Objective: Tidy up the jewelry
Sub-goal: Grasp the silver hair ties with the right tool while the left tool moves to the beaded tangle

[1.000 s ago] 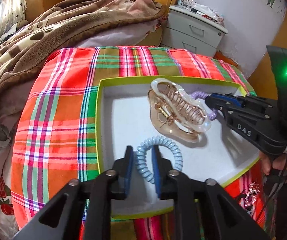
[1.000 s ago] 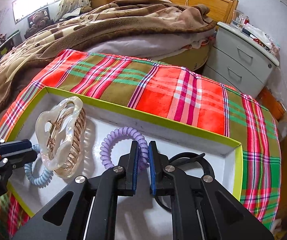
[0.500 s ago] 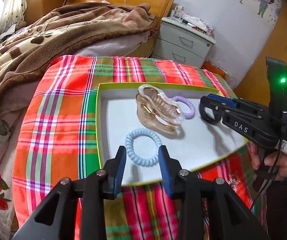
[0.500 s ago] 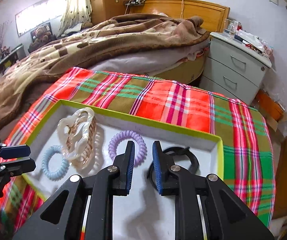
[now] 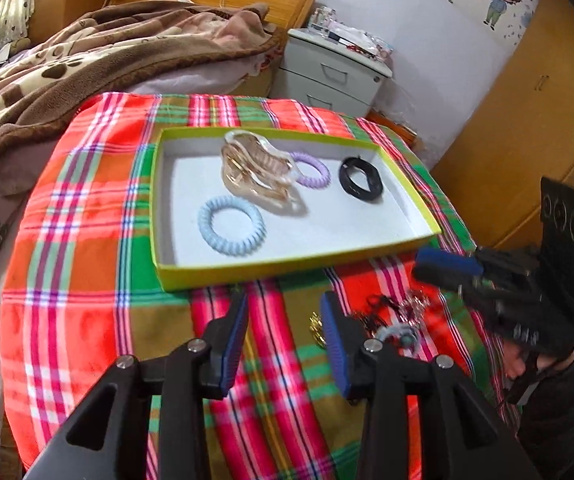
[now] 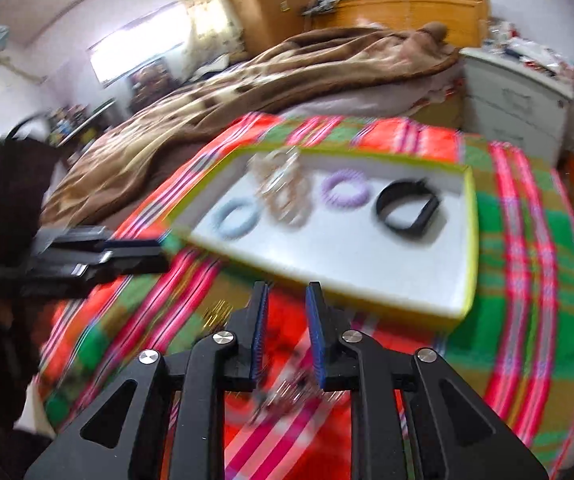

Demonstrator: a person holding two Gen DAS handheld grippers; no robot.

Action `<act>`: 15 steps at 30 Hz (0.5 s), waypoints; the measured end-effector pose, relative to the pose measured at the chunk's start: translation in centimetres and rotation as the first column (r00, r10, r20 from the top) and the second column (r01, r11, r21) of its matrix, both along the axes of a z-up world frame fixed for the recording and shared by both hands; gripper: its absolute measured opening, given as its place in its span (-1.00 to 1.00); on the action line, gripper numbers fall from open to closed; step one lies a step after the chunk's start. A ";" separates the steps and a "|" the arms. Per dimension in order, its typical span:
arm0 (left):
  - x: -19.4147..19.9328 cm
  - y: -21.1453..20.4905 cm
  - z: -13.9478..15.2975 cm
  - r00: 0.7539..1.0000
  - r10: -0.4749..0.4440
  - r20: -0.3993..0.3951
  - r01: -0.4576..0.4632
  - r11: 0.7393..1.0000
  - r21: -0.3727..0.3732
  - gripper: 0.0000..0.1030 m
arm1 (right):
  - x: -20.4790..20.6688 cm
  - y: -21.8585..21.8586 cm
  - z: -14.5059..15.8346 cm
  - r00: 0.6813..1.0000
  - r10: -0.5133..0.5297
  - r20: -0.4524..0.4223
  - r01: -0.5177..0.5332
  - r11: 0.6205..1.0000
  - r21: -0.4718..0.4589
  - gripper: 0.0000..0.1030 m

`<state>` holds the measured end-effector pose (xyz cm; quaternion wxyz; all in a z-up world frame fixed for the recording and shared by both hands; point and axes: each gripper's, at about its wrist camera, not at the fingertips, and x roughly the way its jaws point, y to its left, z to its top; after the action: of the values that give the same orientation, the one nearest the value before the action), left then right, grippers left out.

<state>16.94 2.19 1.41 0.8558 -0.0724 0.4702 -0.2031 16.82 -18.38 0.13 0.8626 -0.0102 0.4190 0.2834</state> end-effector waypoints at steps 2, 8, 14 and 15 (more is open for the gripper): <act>-0.5 -0.1 -0.1 1.000 -0.004 -0.004 0.004 1.000 -0.003 -0.23 | -1.1 0.5 -0.3 0.999 0.033 0.005 -0.033 0.999 -0.022 -0.34; -1.3 -0.1 -0.5 1.000 0.004 -0.017 -0.004 1.000 -0.010 -0.20 | -2.6 1.2 -1.5 0.997 0.082 -0.015 -0.082 0.996 -0.030 -0.34; -1.8 -0.1 -0.8 1.000 0.008 -0.026 -0.008 1.000 -0.006 -0.19 | -2.9 2.4 -2.6 0.993 0.116 -0.018 -0.118 0.986 -0.114 -0.34; -1.8 -0.1 -0.8 1.000 0.009 -0.029 -0.009 1.000 -0.004 -0.19 | -2.8 2.6 -2.8 0.992 0.121 -0.021 -0.123 0.984 -0.126 -0.34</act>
<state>15.10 2.05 0.57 0.8496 -0.0794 0.4819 -0.1990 13.97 -15.83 -2.66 0.8383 -0.0888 0.4406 0.3085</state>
